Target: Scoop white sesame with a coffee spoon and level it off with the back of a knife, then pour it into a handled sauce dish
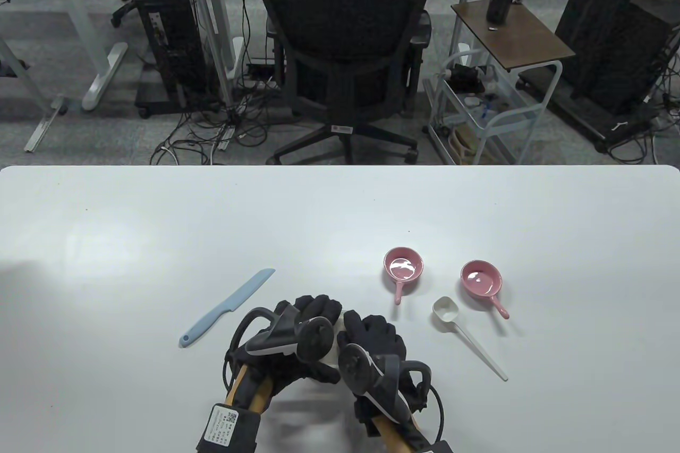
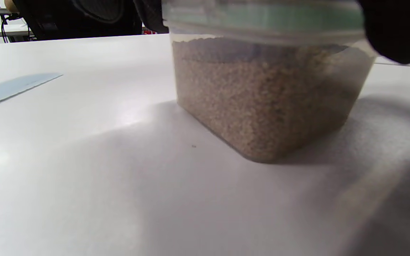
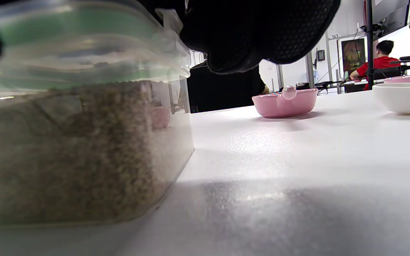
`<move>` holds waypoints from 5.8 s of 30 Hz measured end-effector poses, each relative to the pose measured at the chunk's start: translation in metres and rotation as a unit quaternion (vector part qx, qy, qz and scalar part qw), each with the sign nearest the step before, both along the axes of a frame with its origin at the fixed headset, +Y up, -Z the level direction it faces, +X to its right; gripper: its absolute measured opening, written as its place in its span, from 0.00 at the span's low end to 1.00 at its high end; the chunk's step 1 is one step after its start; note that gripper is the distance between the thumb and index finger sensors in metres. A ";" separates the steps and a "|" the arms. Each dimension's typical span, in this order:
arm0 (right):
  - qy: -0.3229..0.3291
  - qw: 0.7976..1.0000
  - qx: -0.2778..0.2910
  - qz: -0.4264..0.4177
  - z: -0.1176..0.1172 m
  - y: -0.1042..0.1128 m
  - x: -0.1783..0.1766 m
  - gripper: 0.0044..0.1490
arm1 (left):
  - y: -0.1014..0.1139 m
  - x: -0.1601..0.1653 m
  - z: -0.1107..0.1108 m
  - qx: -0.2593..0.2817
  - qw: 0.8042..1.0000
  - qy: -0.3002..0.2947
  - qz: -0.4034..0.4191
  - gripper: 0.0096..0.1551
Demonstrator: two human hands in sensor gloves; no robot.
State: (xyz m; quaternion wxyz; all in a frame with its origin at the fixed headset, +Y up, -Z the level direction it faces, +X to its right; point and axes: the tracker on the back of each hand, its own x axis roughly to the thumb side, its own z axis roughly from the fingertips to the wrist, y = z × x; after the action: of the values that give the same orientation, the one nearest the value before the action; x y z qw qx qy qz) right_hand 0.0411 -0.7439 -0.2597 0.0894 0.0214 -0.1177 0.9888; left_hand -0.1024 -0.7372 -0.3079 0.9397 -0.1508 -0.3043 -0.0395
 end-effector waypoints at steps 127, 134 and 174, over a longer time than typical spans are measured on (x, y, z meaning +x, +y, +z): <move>-0.131 0.982 -0.059 -0.122 -0.009 0.055 0.167 0.23 | -0.017 -0.136 0.024 0.110 0.948 0.291 0.070 0.59; -0.017 0.942 0.032 -0.334 -0.005 0.067 0.117 0.23 | -0.019 -0.133 0.024 0.106 0.952 0.281 0.054 0.59; 0.140 0.973 0.042 0.179 0.018 0.041 0.028 0.20 | -0.038 -0.064 0.010 -0.020 0.985 0.105 0.133 0.66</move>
State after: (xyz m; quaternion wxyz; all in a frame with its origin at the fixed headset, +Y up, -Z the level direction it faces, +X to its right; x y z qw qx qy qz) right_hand 0.0692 -0.7027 -0.2418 -0.0739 0.1843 -0.1400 0.9700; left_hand -0.1663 -0.7752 -0.2980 0.9601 -0.1311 -0.2224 0.1077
